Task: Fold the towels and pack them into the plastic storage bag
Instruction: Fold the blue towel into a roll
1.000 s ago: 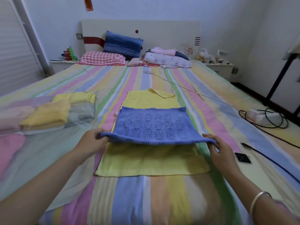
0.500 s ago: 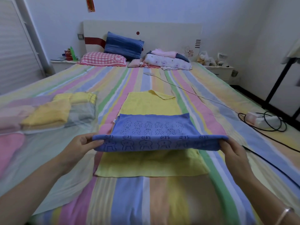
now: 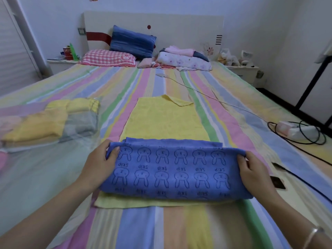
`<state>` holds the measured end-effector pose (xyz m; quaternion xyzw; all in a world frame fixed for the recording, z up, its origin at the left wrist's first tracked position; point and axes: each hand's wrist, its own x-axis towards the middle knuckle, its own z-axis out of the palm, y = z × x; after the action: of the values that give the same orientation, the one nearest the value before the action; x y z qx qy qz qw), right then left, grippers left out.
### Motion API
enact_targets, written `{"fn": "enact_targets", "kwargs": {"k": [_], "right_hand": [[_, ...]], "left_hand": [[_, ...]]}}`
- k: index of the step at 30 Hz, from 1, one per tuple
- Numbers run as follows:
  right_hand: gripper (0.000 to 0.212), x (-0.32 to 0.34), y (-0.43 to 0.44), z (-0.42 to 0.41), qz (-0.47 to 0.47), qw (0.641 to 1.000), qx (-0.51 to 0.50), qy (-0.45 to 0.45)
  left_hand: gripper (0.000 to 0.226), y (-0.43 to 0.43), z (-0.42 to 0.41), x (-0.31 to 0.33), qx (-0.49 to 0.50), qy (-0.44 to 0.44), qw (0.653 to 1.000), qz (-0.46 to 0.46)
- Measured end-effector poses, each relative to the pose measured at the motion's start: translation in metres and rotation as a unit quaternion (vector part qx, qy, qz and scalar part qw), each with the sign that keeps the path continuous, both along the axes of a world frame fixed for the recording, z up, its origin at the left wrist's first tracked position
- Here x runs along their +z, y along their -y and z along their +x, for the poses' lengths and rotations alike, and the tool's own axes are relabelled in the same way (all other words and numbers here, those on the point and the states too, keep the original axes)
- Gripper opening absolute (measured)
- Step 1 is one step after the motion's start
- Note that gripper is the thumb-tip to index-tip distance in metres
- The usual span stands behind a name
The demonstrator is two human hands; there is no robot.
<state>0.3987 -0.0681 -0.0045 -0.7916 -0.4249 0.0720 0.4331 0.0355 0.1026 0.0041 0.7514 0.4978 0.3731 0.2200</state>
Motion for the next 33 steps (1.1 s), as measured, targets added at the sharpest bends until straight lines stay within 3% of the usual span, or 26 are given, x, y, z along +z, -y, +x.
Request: {"fn": "enact_targets", "kwargs": {"k": [3, 13, 16, 20, 23, 27, 33], "right_hand": [[0.022, -0.003, -0.031, 0.011, -0.029, 0.999, -0.012, 0.006], [0.025, -0.020, -0.104, 0.042, -0.158, 0.986, -0.026, 0.048], [0.027, -0.031, -0.100, 0.043, -0.193, 0.978, -0.051, 0.057], [0.049, -0.031, -0.091, 0.043, -0.281, 0.950, -0.102, 0.087], [0.058, -0.024, -0.086, 0.039, -0.331, 0.942, -0.058, 0.026], [0.058, -0.016, -0.079, 0.035, -0.310, 0.942, -0.015, -0.126], [0.033, 0.002, -0.061, 0.021, -0.270, 0.935, 0.000, -0.231]], "left_hand": [[0.024, -0.027, 0.022, -0.002, 0.026, -0.033, 0.999, 0.017], [0.031, -0.100, 0.053, -0.032, 0.057, -0.156, 0.985, -0.057], [0.020, -0.097, 0.057, -0.030, 0.077, -0.204, 0.973, -0.075], [0.048, -0.078, 0.073, -0.015, 0.083, -0.308, 0.946, 0.057], [0.052, -0.041, 0.105, -0.006, -0.054, -0.269, 0.958, 0.080], [0.057, 0.008, 0.150, -0.020, -0.203, -0.313, 0.927, 0.046], [0.077, 0.023, 0.166, -0.060, -0.192, -0.386, 0.899, 0.074]]}}
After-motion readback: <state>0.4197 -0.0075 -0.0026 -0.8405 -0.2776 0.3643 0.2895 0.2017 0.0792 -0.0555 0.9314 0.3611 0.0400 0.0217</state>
